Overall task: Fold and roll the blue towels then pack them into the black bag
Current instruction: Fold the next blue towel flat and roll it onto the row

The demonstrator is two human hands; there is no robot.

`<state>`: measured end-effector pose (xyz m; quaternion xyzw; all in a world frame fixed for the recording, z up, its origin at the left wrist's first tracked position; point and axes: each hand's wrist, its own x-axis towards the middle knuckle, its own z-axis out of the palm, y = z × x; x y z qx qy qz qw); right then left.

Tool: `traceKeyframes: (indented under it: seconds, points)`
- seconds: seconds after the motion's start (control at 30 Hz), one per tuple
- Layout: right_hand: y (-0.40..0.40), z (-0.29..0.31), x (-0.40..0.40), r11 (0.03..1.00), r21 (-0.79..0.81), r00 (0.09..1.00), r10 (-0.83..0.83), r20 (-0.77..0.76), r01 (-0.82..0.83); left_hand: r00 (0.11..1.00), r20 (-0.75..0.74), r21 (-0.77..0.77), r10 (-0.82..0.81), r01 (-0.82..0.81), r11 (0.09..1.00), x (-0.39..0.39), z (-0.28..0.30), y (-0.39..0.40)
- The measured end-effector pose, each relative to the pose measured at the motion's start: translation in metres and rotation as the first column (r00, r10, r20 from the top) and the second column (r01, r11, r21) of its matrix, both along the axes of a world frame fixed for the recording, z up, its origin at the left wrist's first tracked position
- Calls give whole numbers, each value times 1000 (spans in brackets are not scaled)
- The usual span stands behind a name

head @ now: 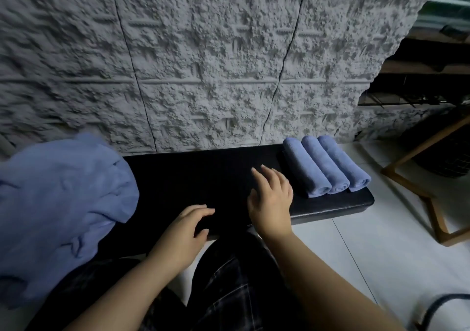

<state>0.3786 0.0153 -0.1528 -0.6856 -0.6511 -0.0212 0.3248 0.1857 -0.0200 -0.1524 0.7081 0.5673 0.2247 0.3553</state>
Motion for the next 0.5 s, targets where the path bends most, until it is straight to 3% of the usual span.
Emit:
traceKeyframes:
  seconds: [0.2, 0.33, 0.5]
  points:
    - [-33, -11, -45, 979, -21, 978, 202, -46, -203, 958, -249, 425, 144, -25, 905, -55, 1, -20]
    - [-42, -11, -48, 961, -79, 963, 268, 17, -266, 851, -342, 500, 400, -196, 844, -82, 5, -36]
    - [-51, -11, -50, 945, -140, 945, 310, 102, -295, 727, -331, 554, 601, -366, 748, -108, 12, -33]
